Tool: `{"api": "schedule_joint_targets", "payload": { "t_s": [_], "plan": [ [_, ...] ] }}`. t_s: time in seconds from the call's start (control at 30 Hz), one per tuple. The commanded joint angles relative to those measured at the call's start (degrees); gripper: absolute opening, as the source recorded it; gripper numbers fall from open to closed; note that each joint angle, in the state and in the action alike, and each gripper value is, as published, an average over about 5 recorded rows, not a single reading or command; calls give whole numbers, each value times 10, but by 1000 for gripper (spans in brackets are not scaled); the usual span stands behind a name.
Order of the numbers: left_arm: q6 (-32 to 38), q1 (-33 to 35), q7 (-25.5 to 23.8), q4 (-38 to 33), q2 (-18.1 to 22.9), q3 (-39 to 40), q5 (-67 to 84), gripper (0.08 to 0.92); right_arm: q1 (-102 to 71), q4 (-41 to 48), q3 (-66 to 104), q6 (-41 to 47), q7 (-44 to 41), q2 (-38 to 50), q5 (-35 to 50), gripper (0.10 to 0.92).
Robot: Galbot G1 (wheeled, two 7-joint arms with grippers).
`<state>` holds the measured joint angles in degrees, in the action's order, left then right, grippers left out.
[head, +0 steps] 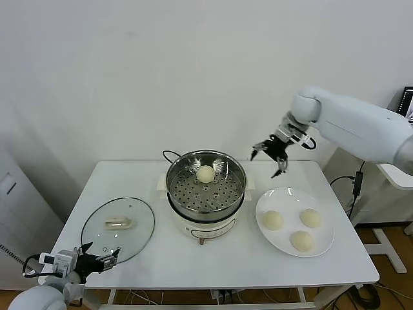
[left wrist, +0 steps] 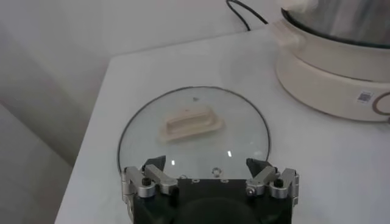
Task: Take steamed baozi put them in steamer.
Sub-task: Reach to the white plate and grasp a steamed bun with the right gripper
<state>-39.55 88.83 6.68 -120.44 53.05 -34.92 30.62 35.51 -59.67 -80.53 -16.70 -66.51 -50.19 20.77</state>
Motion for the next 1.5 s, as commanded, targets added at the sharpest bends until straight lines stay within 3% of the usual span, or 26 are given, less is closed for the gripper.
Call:
{"api": "schedule_joint_targets", "payload": {
  "t_s": [0.03, 1.13, 1.27, 1.5],
  "plan": [
    [0, -2, -1, 3, 0, -1, 0, 823, -60, -23, -21, 140, 13, 61, 70, 823],
    [-1, 2, -2, -2, -2, -1, 0, 823, -254, 97, 107, 146, 64, -9, -25, 815],
    [-2, 2, -2, -2, -2, 0, 0, 823, -264, 101, 124, 149, 71, -10, -29, 768],
    [-4, 4, -2, -6, -1, 0, -1, 823, -259, 92, 128, 151, 69, -7, -29, 581]
  ]
}}
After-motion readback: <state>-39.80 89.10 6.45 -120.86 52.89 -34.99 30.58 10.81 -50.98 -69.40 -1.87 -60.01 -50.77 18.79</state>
